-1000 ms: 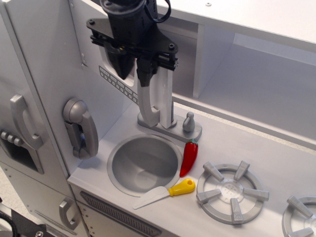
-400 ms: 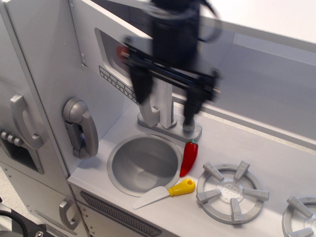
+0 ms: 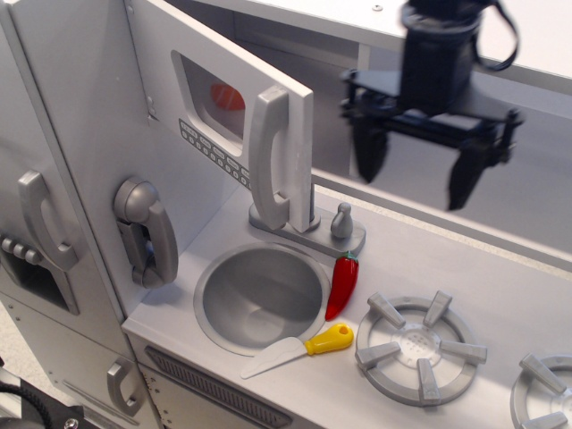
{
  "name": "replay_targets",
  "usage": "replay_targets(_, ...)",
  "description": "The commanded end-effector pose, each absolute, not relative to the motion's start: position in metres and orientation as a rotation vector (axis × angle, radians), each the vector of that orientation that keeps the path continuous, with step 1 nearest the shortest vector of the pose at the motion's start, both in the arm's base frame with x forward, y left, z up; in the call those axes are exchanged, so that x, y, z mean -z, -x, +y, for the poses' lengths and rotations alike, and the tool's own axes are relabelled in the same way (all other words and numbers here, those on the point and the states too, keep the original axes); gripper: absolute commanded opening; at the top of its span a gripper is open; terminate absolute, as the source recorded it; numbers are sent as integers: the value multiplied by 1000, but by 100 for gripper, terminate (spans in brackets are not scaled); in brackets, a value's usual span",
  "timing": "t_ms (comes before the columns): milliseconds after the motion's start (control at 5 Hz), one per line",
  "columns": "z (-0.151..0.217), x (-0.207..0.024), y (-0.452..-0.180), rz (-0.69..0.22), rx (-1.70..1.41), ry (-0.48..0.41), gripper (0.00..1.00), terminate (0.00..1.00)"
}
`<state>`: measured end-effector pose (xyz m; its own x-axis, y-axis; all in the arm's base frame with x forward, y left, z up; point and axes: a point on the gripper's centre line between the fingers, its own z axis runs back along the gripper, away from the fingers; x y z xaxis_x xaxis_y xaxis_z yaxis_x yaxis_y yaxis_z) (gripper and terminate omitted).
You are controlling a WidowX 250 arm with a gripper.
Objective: Open microwave
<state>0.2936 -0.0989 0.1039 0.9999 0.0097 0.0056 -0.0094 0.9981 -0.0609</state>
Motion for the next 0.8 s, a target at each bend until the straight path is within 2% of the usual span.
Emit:
replay_targets(0,-72,-133,-323,-153,-124,44,100,0)
replay_targets(400,-8,-128,-327,-180,-273,-28,100,0)
replay_targets(600,11,-119,-313,-178,-281,-83,100,0)
